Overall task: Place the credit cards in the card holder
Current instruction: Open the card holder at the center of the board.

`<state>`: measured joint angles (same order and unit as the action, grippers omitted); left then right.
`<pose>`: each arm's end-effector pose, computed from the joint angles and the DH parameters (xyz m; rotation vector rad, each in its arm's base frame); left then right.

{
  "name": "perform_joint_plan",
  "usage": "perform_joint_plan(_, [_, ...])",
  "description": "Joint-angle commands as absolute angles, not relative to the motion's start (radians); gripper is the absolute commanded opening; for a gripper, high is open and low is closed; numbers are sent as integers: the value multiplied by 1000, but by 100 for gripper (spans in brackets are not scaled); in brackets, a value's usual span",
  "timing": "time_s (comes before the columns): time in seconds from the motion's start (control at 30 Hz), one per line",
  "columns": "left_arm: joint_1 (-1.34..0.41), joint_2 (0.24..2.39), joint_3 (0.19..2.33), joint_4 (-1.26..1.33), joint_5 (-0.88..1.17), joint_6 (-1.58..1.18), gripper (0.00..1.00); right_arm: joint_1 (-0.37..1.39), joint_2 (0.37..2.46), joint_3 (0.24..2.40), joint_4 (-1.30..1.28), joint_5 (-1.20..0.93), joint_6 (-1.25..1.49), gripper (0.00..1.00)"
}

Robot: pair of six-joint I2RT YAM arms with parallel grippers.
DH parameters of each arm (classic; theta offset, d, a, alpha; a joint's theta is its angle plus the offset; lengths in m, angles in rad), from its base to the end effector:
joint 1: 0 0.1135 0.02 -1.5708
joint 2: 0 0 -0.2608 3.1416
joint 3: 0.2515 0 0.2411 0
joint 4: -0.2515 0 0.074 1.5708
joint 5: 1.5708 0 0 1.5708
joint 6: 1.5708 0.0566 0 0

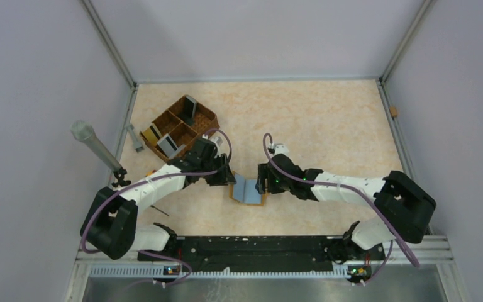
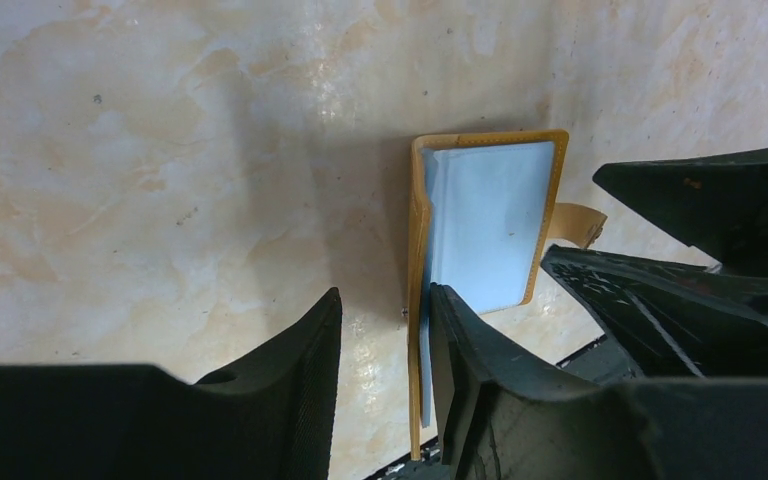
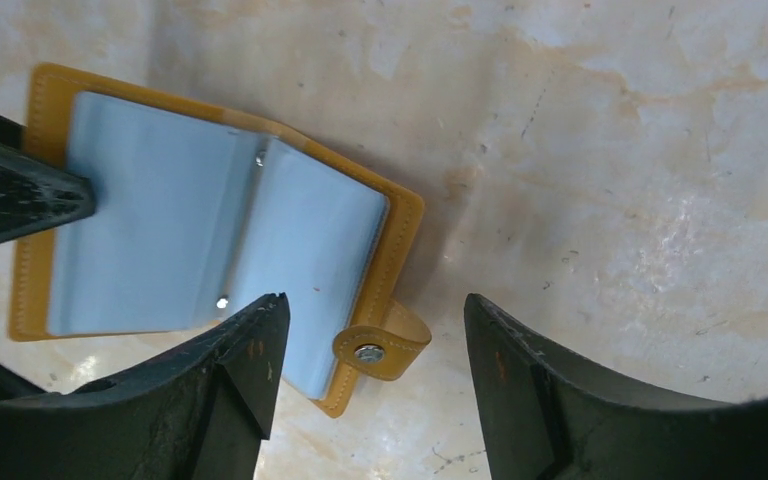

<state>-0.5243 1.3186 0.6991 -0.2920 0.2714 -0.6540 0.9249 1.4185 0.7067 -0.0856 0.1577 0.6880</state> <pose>0.2163 -0.1426 0.1777 -0.0478 2.6293 -0.7976 0.1800 0.2240 0.1712 -0.2100 2.4274 0.5826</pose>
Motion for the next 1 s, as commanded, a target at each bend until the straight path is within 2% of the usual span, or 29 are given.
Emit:
perform_joint_plan(0.0, [-520, 1324, 695, -281, 248, -629, 41, 955, 1475, 767, -110, 222, 690, 65])
perform_joint_plan(0.33, [-519, 1329, 652, -295, 135, -612, 41, 959, 1558, 775, -172, 285, 705, 45])
perform_joint_plan(0.6, [-519, 1356, 631, -311, 93, -595, 44, 959, 1584, 779, -173, 281, 709, 43])
perform_joint_plan(0.87, [-520, 1251, 736, -396, 107, -573, 66, 959, 1544, 790, -189, 283, 702, 43])
perform_joint_plan(0.97, [-519, 1225, 775, -420, 127, -567, 71, 960, 1534, 797, -193, 278, 699, 43])
